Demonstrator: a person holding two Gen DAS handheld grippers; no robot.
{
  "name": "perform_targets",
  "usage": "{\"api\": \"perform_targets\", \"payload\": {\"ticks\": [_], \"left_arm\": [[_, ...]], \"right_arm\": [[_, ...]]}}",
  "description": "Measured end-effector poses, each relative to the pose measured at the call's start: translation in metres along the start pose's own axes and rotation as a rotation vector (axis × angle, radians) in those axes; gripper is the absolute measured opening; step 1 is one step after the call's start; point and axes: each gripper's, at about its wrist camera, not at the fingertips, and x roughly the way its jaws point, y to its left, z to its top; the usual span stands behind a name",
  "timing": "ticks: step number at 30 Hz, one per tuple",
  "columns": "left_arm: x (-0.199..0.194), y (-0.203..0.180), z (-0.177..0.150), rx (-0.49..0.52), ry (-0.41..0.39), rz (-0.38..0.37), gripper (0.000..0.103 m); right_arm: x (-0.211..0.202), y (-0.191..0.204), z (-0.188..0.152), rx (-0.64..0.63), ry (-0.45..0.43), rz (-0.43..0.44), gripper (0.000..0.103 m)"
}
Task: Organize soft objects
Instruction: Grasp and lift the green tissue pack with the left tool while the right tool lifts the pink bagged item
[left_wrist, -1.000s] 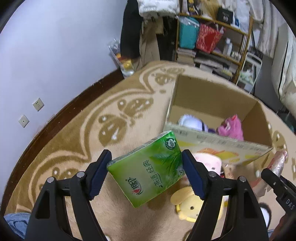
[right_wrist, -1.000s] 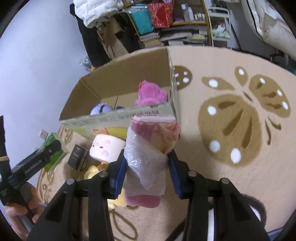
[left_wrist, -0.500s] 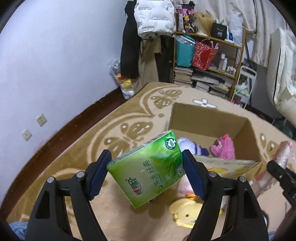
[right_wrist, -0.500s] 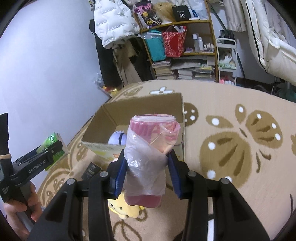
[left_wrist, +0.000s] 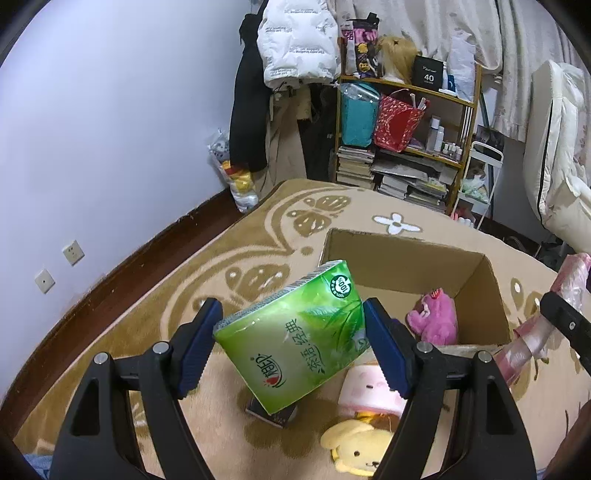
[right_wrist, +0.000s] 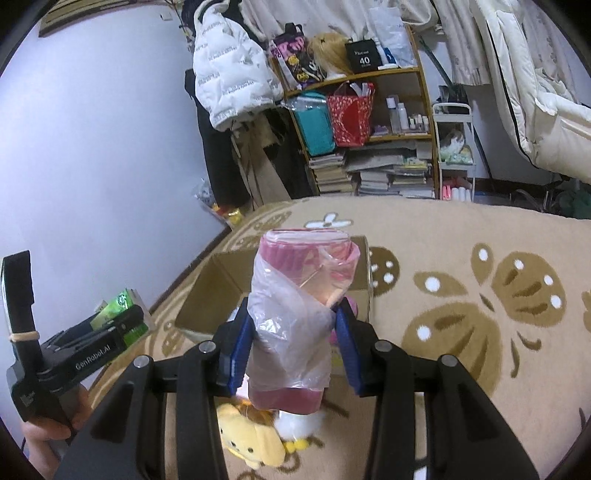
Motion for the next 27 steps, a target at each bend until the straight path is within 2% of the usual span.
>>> {"api": "perform_targets", "payload": {"ticks": [11,15,21,27], "left_arm": [[0.007,-0.031,0.005,0.121,-0.082,0.0,0.077],[0.015,-0.045,0.005,0.174,-0.095,0.006,0.077],[0.032,-0.059,0.009,0.208,-0.087,0.009,0.077],[0.05,-0.06,0.009,0.194,-0.055,0.0,0.077]], "right_arm": [[0.009,-0.002,0.01,0.001,-0.069,0.027,0.045],[0.019,-0.004,0.014,-0.001,-0.061,0.025,0.045],[0.033,-0.006,0.017,-0.003,-0.059,0.038,0.045],[0.045,-0.01,0.021,0.027,-0.056,0.081,0.045]]}}
